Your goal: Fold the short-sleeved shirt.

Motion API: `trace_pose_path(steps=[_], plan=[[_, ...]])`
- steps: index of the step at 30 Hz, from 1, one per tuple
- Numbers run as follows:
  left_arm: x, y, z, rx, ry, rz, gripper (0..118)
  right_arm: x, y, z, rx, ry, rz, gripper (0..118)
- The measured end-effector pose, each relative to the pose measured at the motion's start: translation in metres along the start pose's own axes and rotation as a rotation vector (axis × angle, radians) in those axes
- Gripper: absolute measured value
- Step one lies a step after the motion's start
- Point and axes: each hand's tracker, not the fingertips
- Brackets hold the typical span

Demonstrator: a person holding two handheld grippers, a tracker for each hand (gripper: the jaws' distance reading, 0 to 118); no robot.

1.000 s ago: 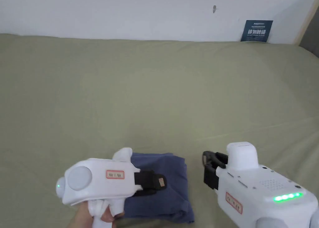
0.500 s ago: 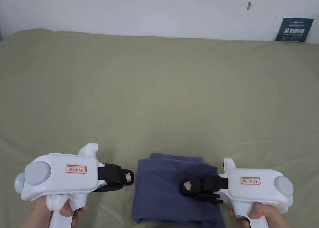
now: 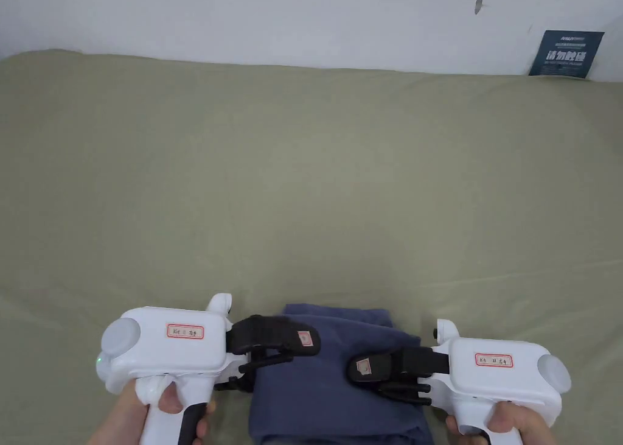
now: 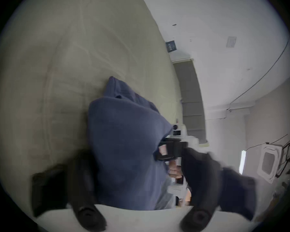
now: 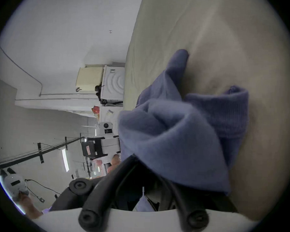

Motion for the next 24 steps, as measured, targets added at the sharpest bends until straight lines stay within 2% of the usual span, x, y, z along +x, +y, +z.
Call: trace_pose_path(steps=[1, 2, 3, 4, 5, 6, 7, 8, 9, 10, 12, 15, 16, 20, 24], plan=[[0.001, 0.001, -0.004, -0.004, 0.039, -0.024, 65, -0.004, -0.001, 0.001, 0.01, -0.022, 0.001, 0], [0.003, 0.0, -0.007, -0.007, 0.14, -0.052, 26, -0.013, -0.002, 0.005, 0.036, -0.082, 0.035, 0], [0.0, -0.004, -0.011, -0.011, 0.218, -0.065, 26, -0.027, -0.004, 0.01, 0.065, -0.17, 0.118, 0], [-0.002, -0.005, -0.007, -0.005, 0.12, -0.039, 26, -0.047, -0.01, 0.016, 0.094, -0.297, 0.257, 0], [-0.001, -0.005, -0.001, 0.004, 0.106, -0.011, 26, -0.067, -0.022, 0.021, 0.15, -0.387, 0.406, 0], [0.003, -0.007, -0.001, 0.013, 0.13, -0.033, 26, -0.088, -0.038, 0.028, 0.245, -0.486, 0.523, 0], [0.007, -0.009, -0.001, 0.013, 0.171, -0.074, 26, -0.109, -0.055, 0.032, 0.381, -0.648, 0.651, 0], [0.012, -0.01, -0.002, 0.009, 0.181, -0.089, 26, -0.128, -0.08, 0.032, 0.591, -0.828, 0.842, 0], [0.015, -0.011, -0.002, 0.013, 0.188, -0.081, 26, -0.14, -0.102, 0.031, 0.792, -0.981, 0.983, 0], [0.017, -0.011, -0.001, 0.014, 0.197, -0.083, 26, -0.145, -0.112, 0.034, 0.914, -1.027, 1.027, 0], [0.026, -0.013, -0.001, 0.019, 0.222, -0.1, 26, -0.158, -0.129, 0.041, 1.052, -1.049, 1.037, 0], [0.033, -0.014, 0.001, 0.015, 0.24, -0.114, 26, -0.171, -0.141, 0.052, 1.141, -1.046, 1.062, 0], [0.037, -0.015, 0.001, 0.015, 0.245, -0.121, 26, -0.175, -0.144, 0.052, 1.151, -1.081, 1.07, 0], [0.046, -0.014, 0.006, 0.02, 0.257, -0.136, 26, -0.182, -0.141, 0.058, 1.122, -1.041, 1.032, 0], [0.05, -0.009, 0.028, 0.033, 0.267, -0.147, 26, -0.185, -0.135, 0.045, 1.08, -1.031, 1.046, 0]])
